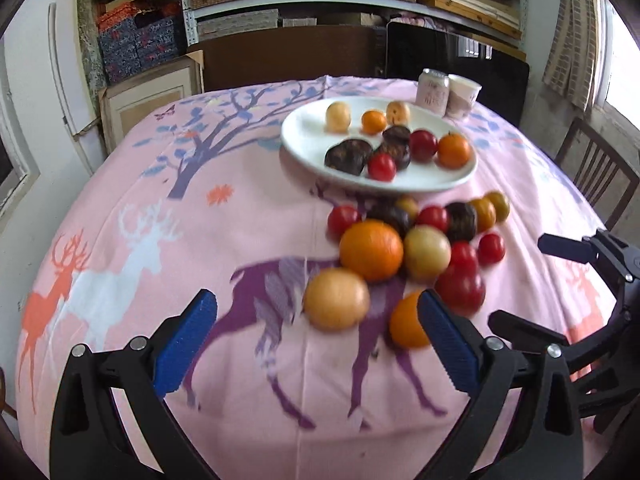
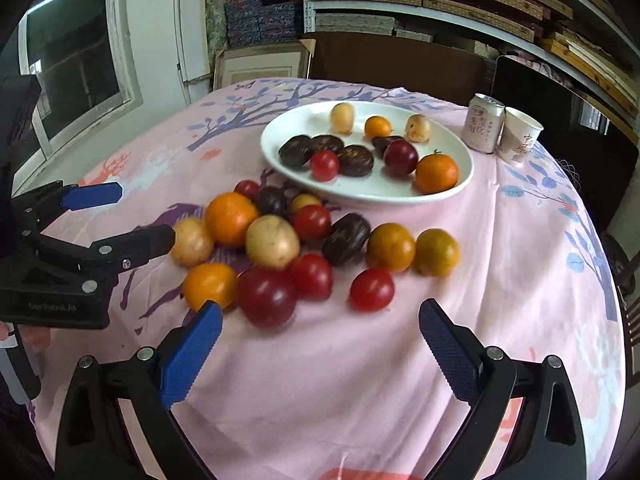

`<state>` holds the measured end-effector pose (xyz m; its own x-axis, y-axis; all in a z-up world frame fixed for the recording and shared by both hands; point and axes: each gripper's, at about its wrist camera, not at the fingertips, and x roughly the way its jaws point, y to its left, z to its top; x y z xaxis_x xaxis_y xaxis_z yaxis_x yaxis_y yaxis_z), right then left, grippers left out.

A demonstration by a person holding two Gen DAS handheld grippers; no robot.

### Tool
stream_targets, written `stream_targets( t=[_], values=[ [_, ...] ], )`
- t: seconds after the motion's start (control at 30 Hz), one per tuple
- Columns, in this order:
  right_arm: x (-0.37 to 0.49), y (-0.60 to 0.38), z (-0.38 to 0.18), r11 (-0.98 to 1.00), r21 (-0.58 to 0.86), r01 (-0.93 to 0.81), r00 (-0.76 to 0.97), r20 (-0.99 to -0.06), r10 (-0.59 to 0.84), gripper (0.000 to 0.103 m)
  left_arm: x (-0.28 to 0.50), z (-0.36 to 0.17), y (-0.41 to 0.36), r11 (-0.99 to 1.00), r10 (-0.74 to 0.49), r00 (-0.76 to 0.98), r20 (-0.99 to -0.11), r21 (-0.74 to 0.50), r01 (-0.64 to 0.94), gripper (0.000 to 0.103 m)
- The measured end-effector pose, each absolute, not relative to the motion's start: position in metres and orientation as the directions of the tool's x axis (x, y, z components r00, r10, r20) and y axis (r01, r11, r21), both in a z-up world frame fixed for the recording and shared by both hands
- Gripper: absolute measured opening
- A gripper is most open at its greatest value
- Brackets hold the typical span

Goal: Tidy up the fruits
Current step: 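Grasp a dark red plum with the right tool while the left tool grasps an orange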

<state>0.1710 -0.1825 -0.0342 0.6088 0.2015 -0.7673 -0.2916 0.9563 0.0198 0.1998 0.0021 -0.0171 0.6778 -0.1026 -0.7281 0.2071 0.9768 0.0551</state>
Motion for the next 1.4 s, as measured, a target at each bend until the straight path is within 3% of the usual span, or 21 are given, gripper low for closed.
stream_targets(
  t=[0.13,0.23,0.37,0.4,0.43,0.5,0.67,0.87,0.9,0.97,1.03,1.07,1.23,1.4],
  values=[
    [0.179,-0.172,-0.051,0.966,-0.003,-0.257,0.59,-0.792,0.155,0.099,0.179,-0.025,0.011,0.979,-0.098,0.68,-0.726,0.051,0.195,0.098],
    [0.185,-0.18,-0.053,0.968,0.09,-0.236,0.588,-0.779,0.216,0.096,0.168,-0.028,0.016,0.976,-0.109,0.665,-0.739,0.048,0.213,0.098],
    [0.186,-0.184,-0.051,0.953,0.159,-0.257,0.588,-0.757,0.285,0.068,0.158,-0.034,0.007,0.956,-0.084,0.658,-0.748,0.125,0.265,0.098],
    [0.183,-0.18,-0.051,0.942,0.179,-0.283,0.575,-0.755,0.316,0.05,0.158,-0.035,0.003,0.951,-0.088,0.657,-0.749,0.134,0.279,0.098],
    [0.179,-0.176,-0.05,0.938,0.182,-0.294,0.575,-0.75,0.326,0.039,0.159,-0.036,-0.002,0.945,-0.094,0.654,-0.751,0.139,0.295,0.098],
    [0.173,-0.171,-0.046,0.944,0.131,-0.303,0.594,-0.749,0.295,0.039,0.16,-0.038,-0.017,0.932,-0.107,0.647,-0.755,0.15,0.329,0.098],
    [0.158,-0.184,-0.04,0.935,0.159,-0.318,0.589,-0.74,0.326,0.039,0.171,-0.045,-0.044,0.91,-0.099,0.647,-0.756,0.194,0.366,0.098],
    [0.142,-0.213,-0.032,0.94,0.18,-0.291,0.603,-0.728,0.326,0.039,0.188,-0.046,-0.054,0.912,-0.137,0.637,-0.759,0.153,0.379,0.098],
    [0.139,-0.216,-0.03,0.942,0.175,-0.288,0.609,-0.725,0.321,0.039,0.19,-0.047,-0.055,0.91,-0.154,0.63,-0.761,0.139,0.391,0.085],
    [0.134,-0.223,-0.025,0.946,0.165,-0.28,0.625,-0.717,0.31,0.039,0.192,-0.046,-0.059,0.908,-0.162,0.636,-0.754,0.139,0.396,0.073],
    [0.129,-0.23,-0.021,0.948,0.164,-0.275,0.635,-0.71,0.306,0.039,0.191,-0.046,-0.06,0.9,-0.182,0.637,-0.749,0.134,0.414,0.053],
    [0.127,-0.233,-0.019,0.949,0.159,-0.271,0.64,-0.707,0.301,0.039,0.191,-0.047,-0.06,0.888,-0.225,0.606,-0.763,0.095,0.45,0.037],
    [0.123,-0.238,-0.011,0.957,0.126,-0.26,0.671,-0.689,0.274,0.039,0.187,-0.046,-0.065,0.876,-0.218,0.61,-0.762,0.123,0.467,0.036],
    [0.132,-0.241,-0.004,0.957,0.142,-0.252,0.681,-0.677,0.28,0.038,0.178,-0.012,-0.058,0.871,-0.28,0.646,-0.711,0.094,0.481,0.036]
  ],
)
